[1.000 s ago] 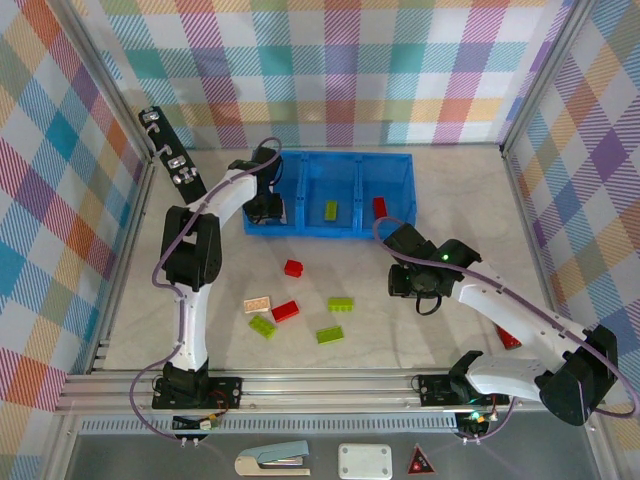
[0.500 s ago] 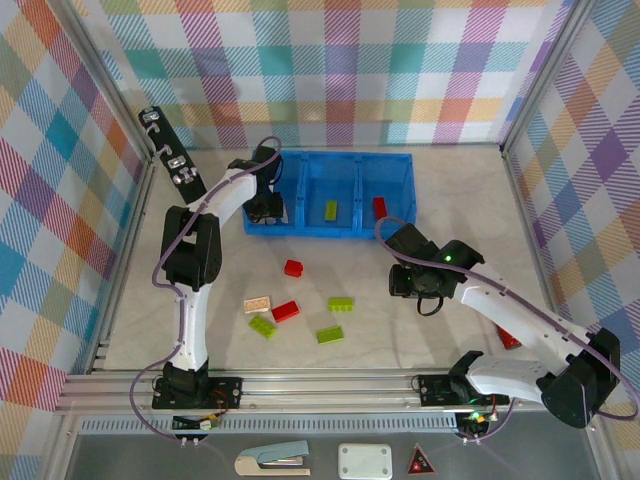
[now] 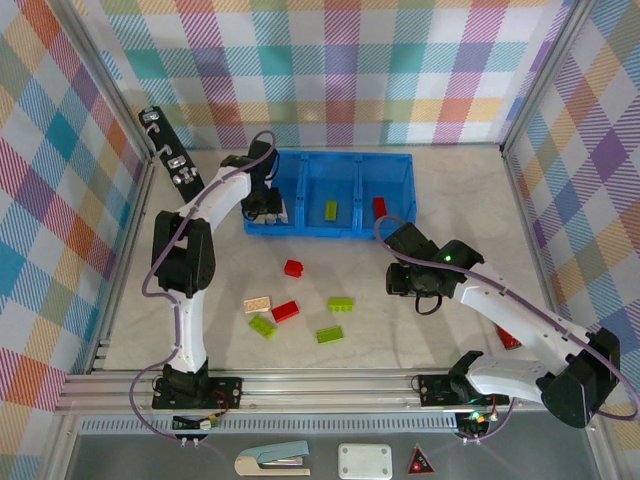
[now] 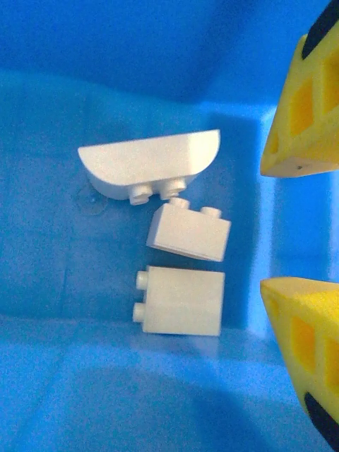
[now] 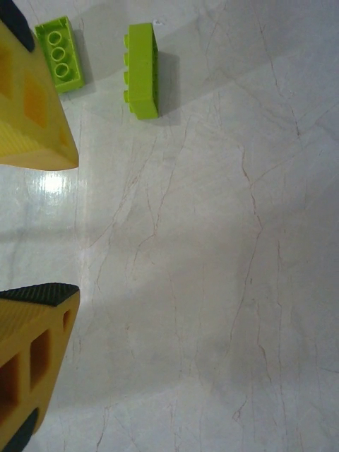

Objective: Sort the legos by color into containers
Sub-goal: Place the lego in the container, then pick up the lego from the bottom-center of the table.

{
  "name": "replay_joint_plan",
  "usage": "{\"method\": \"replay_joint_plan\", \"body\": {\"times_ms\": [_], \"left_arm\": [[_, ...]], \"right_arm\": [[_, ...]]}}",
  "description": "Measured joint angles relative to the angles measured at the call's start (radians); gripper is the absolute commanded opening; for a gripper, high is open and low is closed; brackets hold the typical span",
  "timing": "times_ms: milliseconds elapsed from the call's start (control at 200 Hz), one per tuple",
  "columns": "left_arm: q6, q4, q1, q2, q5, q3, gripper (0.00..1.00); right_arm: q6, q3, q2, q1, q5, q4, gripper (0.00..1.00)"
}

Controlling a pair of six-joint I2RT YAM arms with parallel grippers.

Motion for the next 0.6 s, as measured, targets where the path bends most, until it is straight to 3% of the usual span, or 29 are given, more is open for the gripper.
{"method": "replay_joint_plan", "body": {"times_ms": [600], "left_arm": [[-0.019,0.001,0.009,-0.305,0.008,-0.279,0.40]], "right_arm": [[-0.045,0.000,0.119,0.000,-0.073,0.071,0.47]]}}
